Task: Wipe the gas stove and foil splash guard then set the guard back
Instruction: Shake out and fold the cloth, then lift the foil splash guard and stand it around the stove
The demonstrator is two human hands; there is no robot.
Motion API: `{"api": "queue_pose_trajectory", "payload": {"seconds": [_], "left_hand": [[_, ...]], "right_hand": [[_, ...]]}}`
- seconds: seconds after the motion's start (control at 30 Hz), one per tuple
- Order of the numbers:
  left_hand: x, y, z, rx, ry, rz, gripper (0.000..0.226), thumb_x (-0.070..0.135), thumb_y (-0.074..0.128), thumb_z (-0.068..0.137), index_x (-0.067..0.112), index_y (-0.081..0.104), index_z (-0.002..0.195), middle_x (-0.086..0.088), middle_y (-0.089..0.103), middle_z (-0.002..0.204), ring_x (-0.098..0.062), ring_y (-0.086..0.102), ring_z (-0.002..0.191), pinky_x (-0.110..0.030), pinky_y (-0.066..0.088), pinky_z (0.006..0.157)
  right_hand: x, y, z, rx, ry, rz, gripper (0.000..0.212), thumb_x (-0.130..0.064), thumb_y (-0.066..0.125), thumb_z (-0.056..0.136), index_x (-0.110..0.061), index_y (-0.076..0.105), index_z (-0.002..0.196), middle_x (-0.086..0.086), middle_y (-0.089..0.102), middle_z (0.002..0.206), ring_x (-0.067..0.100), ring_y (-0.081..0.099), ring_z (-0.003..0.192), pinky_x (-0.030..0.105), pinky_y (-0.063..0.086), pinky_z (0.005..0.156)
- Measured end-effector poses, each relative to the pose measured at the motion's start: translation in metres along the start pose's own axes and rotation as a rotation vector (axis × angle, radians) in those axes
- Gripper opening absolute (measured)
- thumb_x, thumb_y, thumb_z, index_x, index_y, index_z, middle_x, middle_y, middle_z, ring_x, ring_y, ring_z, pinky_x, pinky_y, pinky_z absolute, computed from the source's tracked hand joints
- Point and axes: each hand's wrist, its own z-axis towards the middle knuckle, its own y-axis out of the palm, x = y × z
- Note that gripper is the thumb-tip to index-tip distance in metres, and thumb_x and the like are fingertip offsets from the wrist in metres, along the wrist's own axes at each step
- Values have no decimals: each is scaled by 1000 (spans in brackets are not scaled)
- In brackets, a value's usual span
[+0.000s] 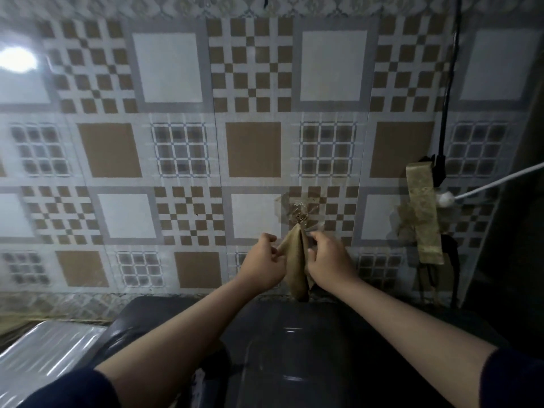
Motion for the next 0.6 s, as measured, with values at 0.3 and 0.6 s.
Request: {"api": "queue_pose_trajectory", "payload": {"seconds": [0.3, 0.6], "left_hand": [[-6, -84, -115, 173, -24, 176, 57, 22, 60, 91, 10, 35, 140, -8, 51, 129, -22, 54, 114, -36, 49, 95], [-71, -179, -255, 360, -251, 308, 42, 23, 61, 88, 8, 54, 126, -13, 56, 129, -27, 56, 114, -38, 45, 99]], "right_hand": [[-88, 10, -75, -280, -87, -2, 16, -16, 43, 93, -11, 58, 98, 12, 58, 105, 28, 57, 100, 41, 47, 92], [-208, 52, -155, -533, -447, -53, 39, -20, 52, 89, -2, 52, 124, 16, 51, 126, 31, 49, 117, 37, 45, 93]]}}
